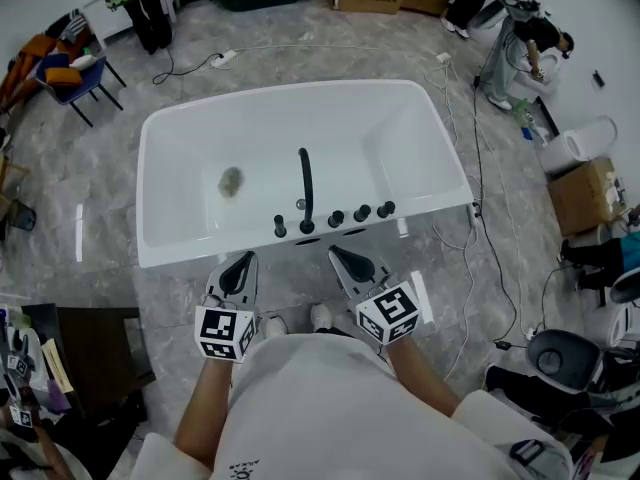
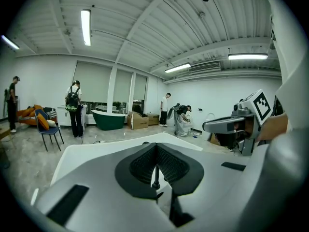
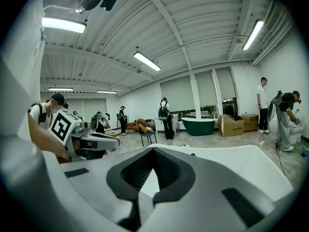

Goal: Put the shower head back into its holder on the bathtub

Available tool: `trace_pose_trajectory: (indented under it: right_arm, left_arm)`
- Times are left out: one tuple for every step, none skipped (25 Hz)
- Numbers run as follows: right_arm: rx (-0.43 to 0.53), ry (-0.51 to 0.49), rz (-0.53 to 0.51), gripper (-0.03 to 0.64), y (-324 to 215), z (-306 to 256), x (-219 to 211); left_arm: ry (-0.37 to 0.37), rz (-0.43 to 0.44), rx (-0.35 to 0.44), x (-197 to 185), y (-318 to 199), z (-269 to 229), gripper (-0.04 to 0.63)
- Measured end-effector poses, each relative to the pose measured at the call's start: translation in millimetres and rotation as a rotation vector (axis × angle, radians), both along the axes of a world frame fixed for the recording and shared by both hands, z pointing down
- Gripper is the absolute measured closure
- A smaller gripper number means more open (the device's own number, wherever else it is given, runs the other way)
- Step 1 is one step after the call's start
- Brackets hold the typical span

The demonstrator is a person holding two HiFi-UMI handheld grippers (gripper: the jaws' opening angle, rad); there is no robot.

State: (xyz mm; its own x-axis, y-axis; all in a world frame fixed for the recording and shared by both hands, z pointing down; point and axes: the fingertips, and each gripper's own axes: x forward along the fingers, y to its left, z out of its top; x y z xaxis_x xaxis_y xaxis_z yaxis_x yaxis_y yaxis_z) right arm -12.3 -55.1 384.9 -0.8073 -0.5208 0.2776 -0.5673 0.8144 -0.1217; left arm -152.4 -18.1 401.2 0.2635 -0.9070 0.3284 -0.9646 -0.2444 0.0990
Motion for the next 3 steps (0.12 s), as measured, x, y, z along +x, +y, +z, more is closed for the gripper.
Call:
trace_pose_trajectory:
  right_arm:
    - [0.0, 0.002, 0.001, 0.598, -1.1, 0.0, -0.4]
    - [0.0, 0.003, 0.002, 0.598, -2.4, 0.1, -0.7]
    - [-0.001, 0.005, 0.003, 0.598, -3.6, 0.1, -1.0]
  left_arm:
    - [0.0, 0.0, -0.001, -0.6, -0.5, 0.4, 0.583]
    - [0.0, 0.0, -0.003, -1.1, -1.0, 0.8, 0.583]
    - [0.001, 0.0, -0.005, -1.7, -1.4, 1.2, 0.583]
